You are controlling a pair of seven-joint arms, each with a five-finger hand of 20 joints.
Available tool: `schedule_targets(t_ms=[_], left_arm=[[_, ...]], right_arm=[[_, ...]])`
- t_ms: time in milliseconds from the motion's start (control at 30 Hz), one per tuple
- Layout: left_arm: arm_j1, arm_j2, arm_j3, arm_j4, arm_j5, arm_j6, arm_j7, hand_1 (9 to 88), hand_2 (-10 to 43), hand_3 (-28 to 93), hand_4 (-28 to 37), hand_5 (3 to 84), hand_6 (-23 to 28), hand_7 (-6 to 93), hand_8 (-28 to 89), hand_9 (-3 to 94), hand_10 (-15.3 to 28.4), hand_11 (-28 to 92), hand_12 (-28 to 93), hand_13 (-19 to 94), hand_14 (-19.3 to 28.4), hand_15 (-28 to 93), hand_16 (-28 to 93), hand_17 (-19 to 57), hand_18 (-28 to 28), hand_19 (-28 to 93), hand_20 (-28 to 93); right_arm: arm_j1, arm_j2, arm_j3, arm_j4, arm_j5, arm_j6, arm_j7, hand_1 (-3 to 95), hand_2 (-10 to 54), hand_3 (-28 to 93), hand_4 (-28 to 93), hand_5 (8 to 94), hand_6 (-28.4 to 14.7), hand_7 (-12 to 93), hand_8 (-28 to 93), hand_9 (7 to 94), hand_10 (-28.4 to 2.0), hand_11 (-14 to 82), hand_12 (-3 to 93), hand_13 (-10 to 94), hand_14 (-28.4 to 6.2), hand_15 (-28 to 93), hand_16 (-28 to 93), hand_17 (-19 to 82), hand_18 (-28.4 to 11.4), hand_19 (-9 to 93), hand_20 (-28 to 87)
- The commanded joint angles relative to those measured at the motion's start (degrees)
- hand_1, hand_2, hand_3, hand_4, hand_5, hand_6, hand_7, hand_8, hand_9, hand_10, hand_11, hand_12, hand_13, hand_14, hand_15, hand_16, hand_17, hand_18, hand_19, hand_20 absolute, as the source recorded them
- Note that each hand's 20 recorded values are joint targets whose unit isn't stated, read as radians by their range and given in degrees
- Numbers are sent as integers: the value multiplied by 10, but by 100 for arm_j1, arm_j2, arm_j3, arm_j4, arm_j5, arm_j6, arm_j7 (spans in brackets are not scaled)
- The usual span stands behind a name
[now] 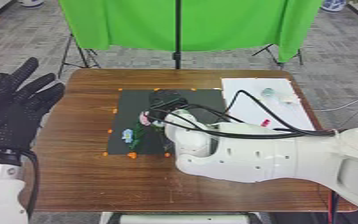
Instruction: Arrange flowers
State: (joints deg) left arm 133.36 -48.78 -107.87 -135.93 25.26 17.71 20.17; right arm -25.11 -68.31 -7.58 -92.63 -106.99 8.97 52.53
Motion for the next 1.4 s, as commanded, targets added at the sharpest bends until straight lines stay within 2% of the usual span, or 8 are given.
schedule_targets(t_ms=[33, 133, 300, 433, 667, 767, 1100, 1400], left_arm=[[342, -132, -106, -84, 17, 55, 18, 195, 82, 761, -283, 316, 79, 147, -98, 302, 196, 253, 107, 239, 280, 536, -104, -63, 284, 708, -42], [356, -154, -110, -95, 36, 23, -28, 195, 82, 761, -283, 316, 79, 147, -98, 301, 195, 253, 107, 238, 279, 536, -104, -63, 284, 707, -43], [344, -180, -62, -71, 29, 40, 17, 195, 82, 759, -283, 316, 79, 147, -98, 302, 196, 253, 107, 238, 280, 536, -104, -64, 284, 708, -44], [369, -191, -38, -66, 14, 75, 64, 174, 87, 752, -283, 316, 78, 146, -98, 301, 197, 251, 107, 238, 281, 535, -104, -65, 284, 707, -44], [446, -238, -42, -110, 0, 88, 56, 168, 89, 751, -283, 315, 78, 145, -97, 300, 196, 249, 108, 237, 281, 534, -103, -65, 284, 705, -44], [391, -226, 26, -94, -22, 95, 60, 169, 91, 748, -283, 315, 78, 146, -97, 300, 197, 248, 109, 237, 281, 534, -102, -66, 284, 705, -43], [362, -200, 75, -74, -63, 80, 156, 165, 93, 748, -283, 315, 78, 144, -97, 300, 197, 249, 110, 237, 281, 534, -102, -65, 284, 704, -43], [274, -181, 158, -49, -91, 66, 171, 167, 94, 749, -283, 316, 78, 145, -97, 301, 197, 250, 109, 238, 281, 535, -102, -66, 284, 703, -43]], right_arm=[[305, 623, 416, -345, -39, 506, 58, 338, -95, 733, -283, 645, -14, 160, -120, 806, -108, 288, 167, 787, -56, 617, 160, 416, -198, 932, 360], [272, 982, 676, -446, -75, 546, 81, 334, -95, 739, -283, 637, -18, 156, -119, 790, -116, 275, 162, 777, -63, 617, 158, 410, -198, 932, 348], [64, 1567, 1171, -535, 121, 364, 95, 331, -95, 742, -278, 622, -25, 150, -116, 768, -128, 255, 157, 764, -72, 620, 154, 403, -199, 932, 339], [27, 2078, 1227, -563, 336, 487, 219, 268, 0, 752, -253, 600, -35, 142, -113, 727, -151, 223, 148, 733, -94, 620, 143, 386, -204, 932, 313], [-307, 2790, 1457, -373, 439, 171, 416, 253, 18, 777, -240, 564, -40, 132, -108, 669, -167, 195, 142, 696, -111, 626, 130, 370, -204, 932, 293], [-455, 3022, 1508, -308, 442, 78, 541, 248, 23, 782, -239, 554, -41, 131, -108, 657, -170, 190, 141, 689, -116, 631, 126, 367, -205, 932, 295], [-817, 3127, 1739, -56, 689, -379, 467, 242, 38, 783, -236, 544, -38, 130, -108, 674, -166, 207, 147, 693, -115, 649, 120, 369, -206, 932, 311], [-979, 2817, 1933, 272, 657, -908, 290, 270, 9, 800, -236, 475, -8, 123, -114, 690, -157, 227, 151, 698, -109, 669, 124, 369, -209, 932, 328]])
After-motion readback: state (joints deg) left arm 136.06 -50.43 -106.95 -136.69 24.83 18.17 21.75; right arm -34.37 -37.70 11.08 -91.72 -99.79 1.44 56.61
